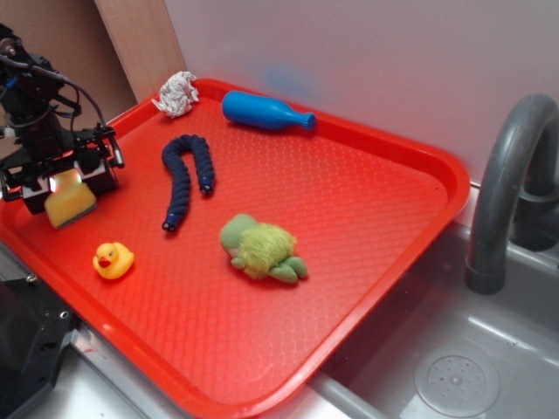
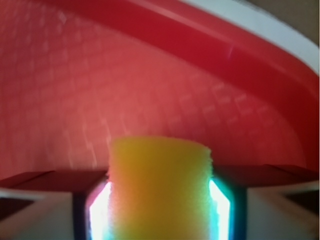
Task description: Grab the green sponge.
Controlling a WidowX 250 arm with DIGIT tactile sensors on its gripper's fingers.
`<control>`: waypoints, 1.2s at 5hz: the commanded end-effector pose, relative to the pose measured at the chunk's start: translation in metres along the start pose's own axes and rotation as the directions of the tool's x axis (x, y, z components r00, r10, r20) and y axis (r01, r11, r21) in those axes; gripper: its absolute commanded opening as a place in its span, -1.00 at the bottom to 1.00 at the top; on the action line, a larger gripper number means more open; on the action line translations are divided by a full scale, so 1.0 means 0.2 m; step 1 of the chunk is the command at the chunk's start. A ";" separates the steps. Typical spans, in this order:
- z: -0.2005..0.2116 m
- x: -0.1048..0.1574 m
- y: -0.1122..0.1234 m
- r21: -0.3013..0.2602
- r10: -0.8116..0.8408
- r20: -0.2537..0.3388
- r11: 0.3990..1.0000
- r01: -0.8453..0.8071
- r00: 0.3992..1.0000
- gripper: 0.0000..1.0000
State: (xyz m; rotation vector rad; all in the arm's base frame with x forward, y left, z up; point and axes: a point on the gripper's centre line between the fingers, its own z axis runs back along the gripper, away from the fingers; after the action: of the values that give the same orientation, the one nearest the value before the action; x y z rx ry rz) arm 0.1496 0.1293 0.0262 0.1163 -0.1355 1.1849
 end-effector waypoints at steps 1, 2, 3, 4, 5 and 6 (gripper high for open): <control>0.44 0.05 -0.18 -0.060 -0.385 0.138 0.916 0.396 0.913 -1.00; 0.62 -0.07 -0.45 -0.109 -0.592 0.130 0.789 0.605 0.795 -1.00; 0.75 -0.24 -0.60 -0.080 -0.735 0.196 0.647 0.758 0.649 -1.00; 0.94 -0.34 -0.65 -0.112 -0.789 0.240 0.557 0.823 0.566 -1.00; 1.11 -0.37 -0.61 -0.144 -0.781 0.319 0.520 0.842 0.537 -1.00; 1.22 -0.33 -0.53 -0.203 -0.753 0.354 0.518 0.831 0.555 -1.00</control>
State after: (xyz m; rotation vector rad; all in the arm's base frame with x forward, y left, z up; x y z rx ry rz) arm 0.2259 -0.0306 0.2334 -0.0034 -0.3832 0.1587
